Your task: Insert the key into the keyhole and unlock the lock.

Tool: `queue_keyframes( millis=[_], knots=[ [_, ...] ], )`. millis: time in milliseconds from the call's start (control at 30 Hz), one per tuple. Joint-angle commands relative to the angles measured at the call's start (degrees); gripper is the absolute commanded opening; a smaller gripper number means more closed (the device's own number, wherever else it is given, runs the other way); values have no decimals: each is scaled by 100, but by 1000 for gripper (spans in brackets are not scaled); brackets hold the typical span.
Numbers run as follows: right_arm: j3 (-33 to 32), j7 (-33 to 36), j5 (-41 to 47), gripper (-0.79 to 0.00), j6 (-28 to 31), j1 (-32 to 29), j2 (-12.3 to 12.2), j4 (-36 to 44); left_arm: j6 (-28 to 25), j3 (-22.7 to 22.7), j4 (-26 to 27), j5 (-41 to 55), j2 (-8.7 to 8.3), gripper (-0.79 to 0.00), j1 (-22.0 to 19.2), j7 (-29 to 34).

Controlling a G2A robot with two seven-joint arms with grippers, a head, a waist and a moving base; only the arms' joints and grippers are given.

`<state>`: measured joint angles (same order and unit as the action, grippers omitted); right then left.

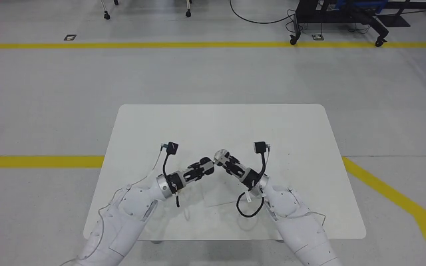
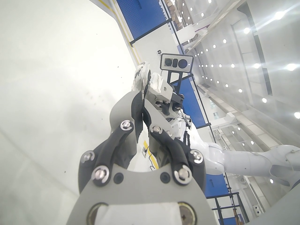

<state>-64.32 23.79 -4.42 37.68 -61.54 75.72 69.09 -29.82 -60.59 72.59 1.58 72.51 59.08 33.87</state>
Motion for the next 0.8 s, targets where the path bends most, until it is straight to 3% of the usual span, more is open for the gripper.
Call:
queue_keyframes(
  millis=[0, 767],
  knots=[
    [0, 15, -12, -785, -5, 3, -3, -5, -8, -9, -11, -11, -2, -785, 5, 6],
    [-267, 379, -43, -785, 113, -444, -149, 367, 39, -132, 90, -198, -36, -785, 77, -87]
  ],
)
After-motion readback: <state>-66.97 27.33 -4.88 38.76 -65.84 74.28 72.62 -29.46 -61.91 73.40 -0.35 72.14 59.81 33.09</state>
